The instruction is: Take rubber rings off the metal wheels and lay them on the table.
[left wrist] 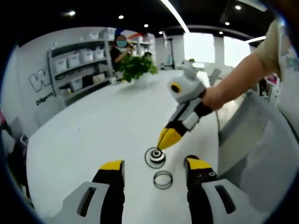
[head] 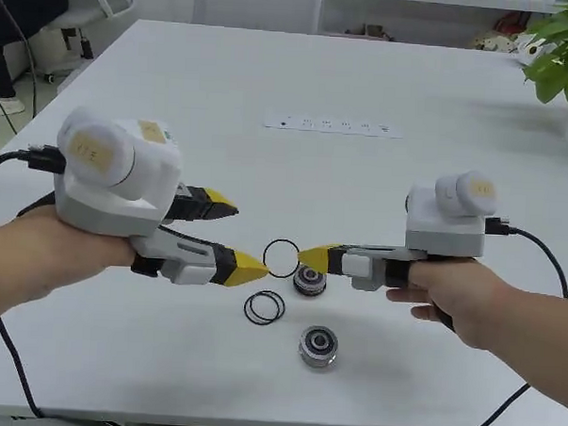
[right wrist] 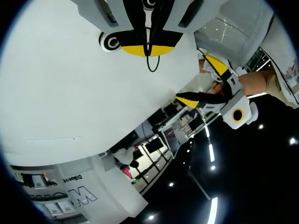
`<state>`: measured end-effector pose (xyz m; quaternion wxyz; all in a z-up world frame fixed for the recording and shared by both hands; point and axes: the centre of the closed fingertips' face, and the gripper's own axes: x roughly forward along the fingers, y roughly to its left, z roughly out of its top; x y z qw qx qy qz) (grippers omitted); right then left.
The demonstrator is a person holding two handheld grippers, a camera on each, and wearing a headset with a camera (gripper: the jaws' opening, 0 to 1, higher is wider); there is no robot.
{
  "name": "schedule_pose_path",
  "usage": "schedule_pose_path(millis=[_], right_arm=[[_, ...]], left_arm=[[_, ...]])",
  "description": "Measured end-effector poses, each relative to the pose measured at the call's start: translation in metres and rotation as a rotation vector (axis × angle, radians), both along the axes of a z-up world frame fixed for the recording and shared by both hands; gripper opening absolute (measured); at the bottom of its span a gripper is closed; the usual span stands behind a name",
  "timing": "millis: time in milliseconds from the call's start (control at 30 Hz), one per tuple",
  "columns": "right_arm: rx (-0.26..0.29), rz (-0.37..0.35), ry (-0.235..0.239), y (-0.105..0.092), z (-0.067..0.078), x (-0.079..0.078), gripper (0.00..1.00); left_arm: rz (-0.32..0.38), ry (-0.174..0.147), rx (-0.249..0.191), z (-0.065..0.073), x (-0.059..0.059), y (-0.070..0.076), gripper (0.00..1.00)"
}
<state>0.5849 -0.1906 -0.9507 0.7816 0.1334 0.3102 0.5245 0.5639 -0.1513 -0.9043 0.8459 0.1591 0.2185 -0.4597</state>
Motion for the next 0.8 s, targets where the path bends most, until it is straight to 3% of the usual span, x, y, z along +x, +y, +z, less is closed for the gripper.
schedule_pose_path(millis=[800], right_arm=[[-0.078, 0.066, 0.086, 0.016, -0.037, -0.013, 0.00]], left_arm=[[0.033, 0.043, 0.005, -0.014, -0.013, 0.024, 0.62]])
